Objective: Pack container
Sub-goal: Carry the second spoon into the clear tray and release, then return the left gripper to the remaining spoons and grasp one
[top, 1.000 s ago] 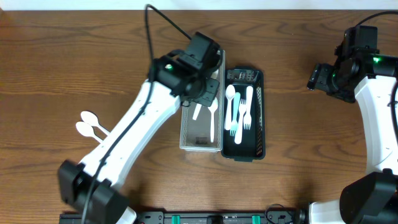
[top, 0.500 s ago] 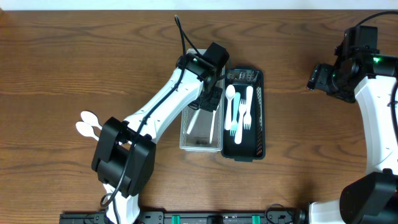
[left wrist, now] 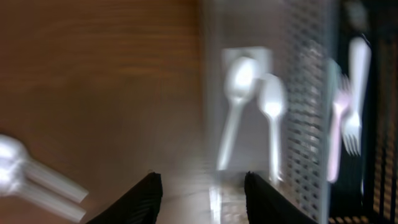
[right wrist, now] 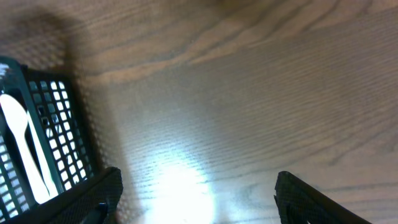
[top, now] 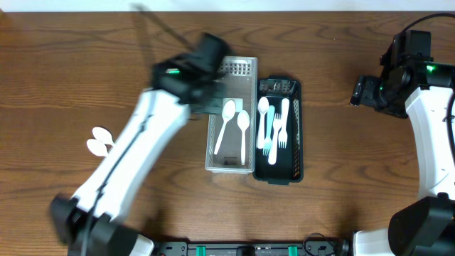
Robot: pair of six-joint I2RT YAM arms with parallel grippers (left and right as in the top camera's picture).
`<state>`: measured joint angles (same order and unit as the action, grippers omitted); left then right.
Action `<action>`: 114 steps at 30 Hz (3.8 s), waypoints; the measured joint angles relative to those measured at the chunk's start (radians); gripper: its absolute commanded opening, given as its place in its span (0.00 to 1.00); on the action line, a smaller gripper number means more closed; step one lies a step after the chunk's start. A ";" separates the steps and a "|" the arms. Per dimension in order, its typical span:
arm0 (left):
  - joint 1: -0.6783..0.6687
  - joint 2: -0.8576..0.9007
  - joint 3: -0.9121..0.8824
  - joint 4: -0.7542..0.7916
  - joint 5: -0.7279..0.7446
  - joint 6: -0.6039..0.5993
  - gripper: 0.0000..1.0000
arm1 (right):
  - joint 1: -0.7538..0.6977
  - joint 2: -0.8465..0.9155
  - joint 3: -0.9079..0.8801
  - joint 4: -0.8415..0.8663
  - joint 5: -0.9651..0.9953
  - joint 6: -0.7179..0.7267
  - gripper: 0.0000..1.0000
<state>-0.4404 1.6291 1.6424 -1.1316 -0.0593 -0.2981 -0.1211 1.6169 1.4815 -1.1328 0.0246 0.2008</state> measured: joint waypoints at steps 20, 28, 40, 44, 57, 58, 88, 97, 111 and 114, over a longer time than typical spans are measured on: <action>0.848 -0.091 -0.313 -0.072 -0.045 -0.401 0.66 | 0.000 0.000 0.000 -0.030 0.000 -0.027 0.82; 0.908 -0.090 -0.536 0.118 -0.045 -0.415 0.75 | 0.000 0.000 -0.001 -0.035 0.000 -0.027 0.82; 0.864 -0.090 -0.589 0.264 -0.045 -0.335 0.81 | 0.000 0.000 -0.001 -0.040 0.000 -0.027 0.82; 0.858 -0.072 -0.589 0.277 -0.046 -0.320 0.82 | 0.000 0.000 -0.001 -0.043 0.000 -0.027 0.82; 0.857 0.114 -0.589 0.328 -0.046 -0.303 0.82 | 0.000 0.000 -0.001 -0.045 0.000 -0.027 0.82; 0.857 0.126 -0.589 0.329 -0.046 -0.304 0.82 | 0.000 0.000 -0.001 -0.045 0.000 -0.027 0.82; 0.853 0.230 -0.554 0.343 -0.032 -0.300 0.27 | 0.000 0.000 -0.002 -0.046 -0.003 -0.027 0.82; 0.853 0.237 -0.555 0.348 -0.038 -0.300 0.13 | 0.000 0.000 -0.002 -0.049 -0.003 -0.027 0.82; 0.814 0.223 -0.504 0.101 -0.052 -0.278 0.06 | 0.000 0.000 -0.002 -0.049 -0.003 -0.027 0.82; 0.748 0.134 -0.441 0.042 -0.052 -0.253 0.06 | 0.000 0.000 -0.002 -0.049 -0.003 -0.027 0.82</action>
<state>0.3080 1.7634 1.2018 -1.0893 -0.1112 -0.5514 -0.1211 1.6169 1.4796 -1.1816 0.0219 0.1741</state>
